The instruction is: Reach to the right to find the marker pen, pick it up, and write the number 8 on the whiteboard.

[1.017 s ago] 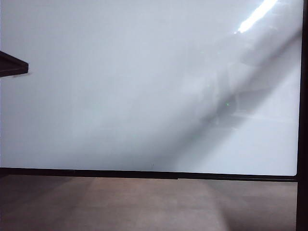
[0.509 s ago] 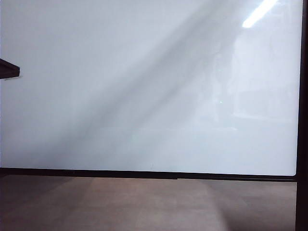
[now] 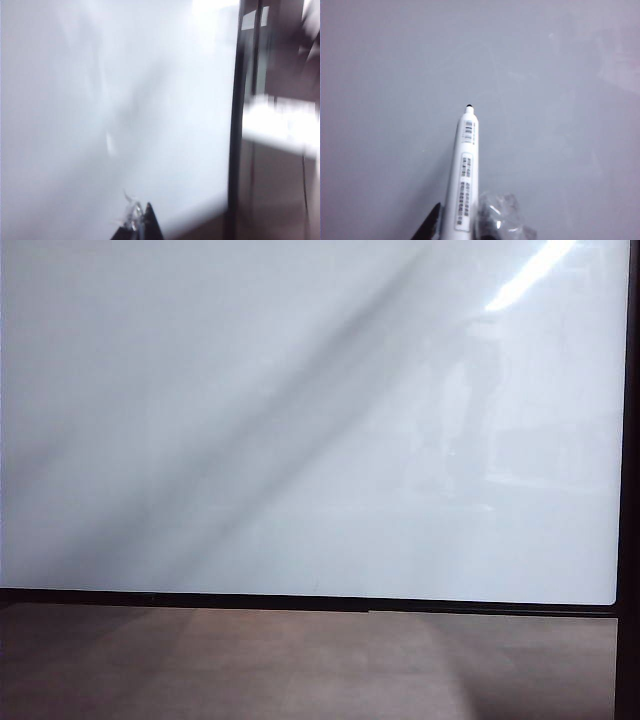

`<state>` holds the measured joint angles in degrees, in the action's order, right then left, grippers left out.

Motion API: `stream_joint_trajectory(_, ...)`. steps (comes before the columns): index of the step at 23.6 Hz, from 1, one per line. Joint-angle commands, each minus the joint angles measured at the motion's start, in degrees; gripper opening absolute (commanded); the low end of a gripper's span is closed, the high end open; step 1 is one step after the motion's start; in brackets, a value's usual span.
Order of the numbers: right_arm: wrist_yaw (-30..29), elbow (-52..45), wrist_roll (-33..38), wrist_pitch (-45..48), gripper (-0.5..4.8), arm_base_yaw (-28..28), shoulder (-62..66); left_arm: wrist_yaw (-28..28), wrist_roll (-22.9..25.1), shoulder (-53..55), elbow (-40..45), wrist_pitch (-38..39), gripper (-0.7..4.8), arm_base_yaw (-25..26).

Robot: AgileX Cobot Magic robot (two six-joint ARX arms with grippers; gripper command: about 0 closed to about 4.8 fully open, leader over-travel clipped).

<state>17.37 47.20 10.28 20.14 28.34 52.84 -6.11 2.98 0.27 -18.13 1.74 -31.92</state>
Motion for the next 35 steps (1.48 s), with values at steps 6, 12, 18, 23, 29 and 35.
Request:
stream_joint_trajectory(6, -0.76, 5.14, 1.25, 7.08, -0.06, 3.21, 9.27, -0.37, 0.00, 2.69, -14.73, 0.92, -0.05, 0.02)
stream_joint_trajectory(12, 0.09, 13.31, -1.16, 7.26, -0.06, 6.60, 17.33, -0.42, 0.00, 6.62, -19.74, 1.25, -0.05, 0.02)
stream_joint_trajectory(18, 2.25, 18.03, -1.29, 8.07, -0.06, 6.84, 22.18, -0.52, 0.00, 9.16, -20.46, 4.85, -0.05, 0.00)
stream_joint_trajectory(23, 2.19, 20.48, -1.33, 8.41, -0.06, 5.81, 24.81, -0.52, 0.00, 10.78, -20.50, 5.46, -0.05, 0.00)
stream_joint_trajectory(29, 2.21, 22.16, -1.31, 9.03, -0.06, 5.29, 27.26, -0.55, 0.00, 10.99, -21.16, 5.42, -0.05, 0.00)
stream_joint_trajectory(35, 2.45, 22.32, -1.27, 10.58, -0.06, 4.81, 29.07, -0.55, 0.00, 10.99, -21.86, 5.46, -0.05, 0.00)
